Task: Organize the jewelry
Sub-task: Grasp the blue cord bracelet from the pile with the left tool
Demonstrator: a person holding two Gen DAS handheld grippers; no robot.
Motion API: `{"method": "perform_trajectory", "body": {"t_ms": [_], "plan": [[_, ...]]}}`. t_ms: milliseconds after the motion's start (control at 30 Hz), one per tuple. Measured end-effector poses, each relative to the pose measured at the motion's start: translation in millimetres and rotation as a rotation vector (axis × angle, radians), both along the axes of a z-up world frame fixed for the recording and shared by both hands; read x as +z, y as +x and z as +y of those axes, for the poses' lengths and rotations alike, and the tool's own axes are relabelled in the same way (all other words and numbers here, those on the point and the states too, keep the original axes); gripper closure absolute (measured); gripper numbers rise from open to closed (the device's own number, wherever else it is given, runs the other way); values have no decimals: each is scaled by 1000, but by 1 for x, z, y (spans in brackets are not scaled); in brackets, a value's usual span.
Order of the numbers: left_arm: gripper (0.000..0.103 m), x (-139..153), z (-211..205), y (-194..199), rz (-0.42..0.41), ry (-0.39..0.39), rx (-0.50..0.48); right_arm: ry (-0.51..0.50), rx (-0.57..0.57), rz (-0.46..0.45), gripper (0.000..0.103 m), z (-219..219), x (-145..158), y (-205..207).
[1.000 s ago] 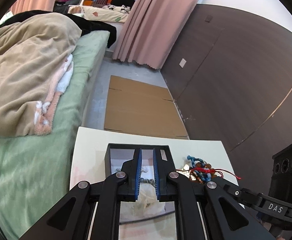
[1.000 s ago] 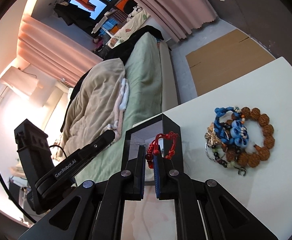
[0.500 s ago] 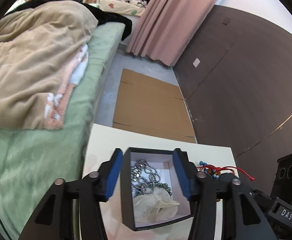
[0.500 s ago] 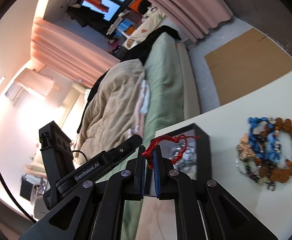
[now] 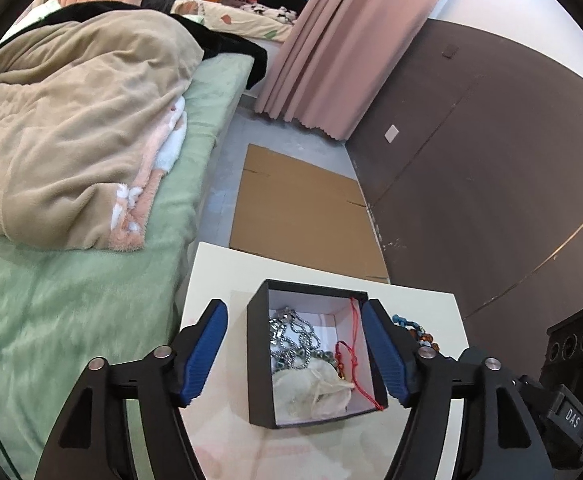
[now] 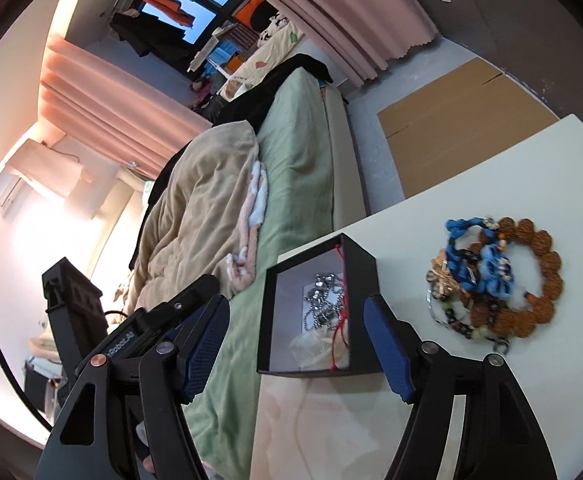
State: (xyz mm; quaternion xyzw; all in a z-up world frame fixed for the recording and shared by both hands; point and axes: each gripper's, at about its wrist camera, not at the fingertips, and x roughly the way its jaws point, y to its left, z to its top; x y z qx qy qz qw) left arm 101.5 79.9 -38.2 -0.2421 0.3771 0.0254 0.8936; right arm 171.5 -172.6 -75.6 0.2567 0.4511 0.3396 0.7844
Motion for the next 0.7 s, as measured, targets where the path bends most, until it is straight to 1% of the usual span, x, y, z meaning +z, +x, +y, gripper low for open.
{"method": "perform_trajectory", "body": {"t_ms": [100, 333, 367, 400, 433, 467, 500, 567, 700], "plan": [[25, 3, -5, -6, -10, 13, -5, -14, -16, -8, 33, -8, 2, -6], [25, 3, -22, -13, -10, 46, -26, -60, -25, -33, 33, -19, 6, -16], [25, 4, -23, -14, -12, 45, -28, -64, -34, -34, 32, -22, 7, -16], [25, 4, -25, -14, -14, 44, -31, -63, -43, -32, 29, -25, 7, -16], [25, 6, -29, -15, -20, 44, -36, -59, -62, -26, 26, -31, 6, -16], [25, 6, -32, -16, -25, 44, -43, -55, -87, -23, 18, -37, 6, -16], [25, 7, -36, -16, -32, 44, -53, -53, -117, -23, 14, -42, 5, -17], [25, 8, -45, -18, -48, 51, -70, -63, -192, -20, 14, -54, 5, -18], [25, 13, -54, -22, -82, 73, -50, -58, -284, 25, 14, -68, 1, -18]]}}
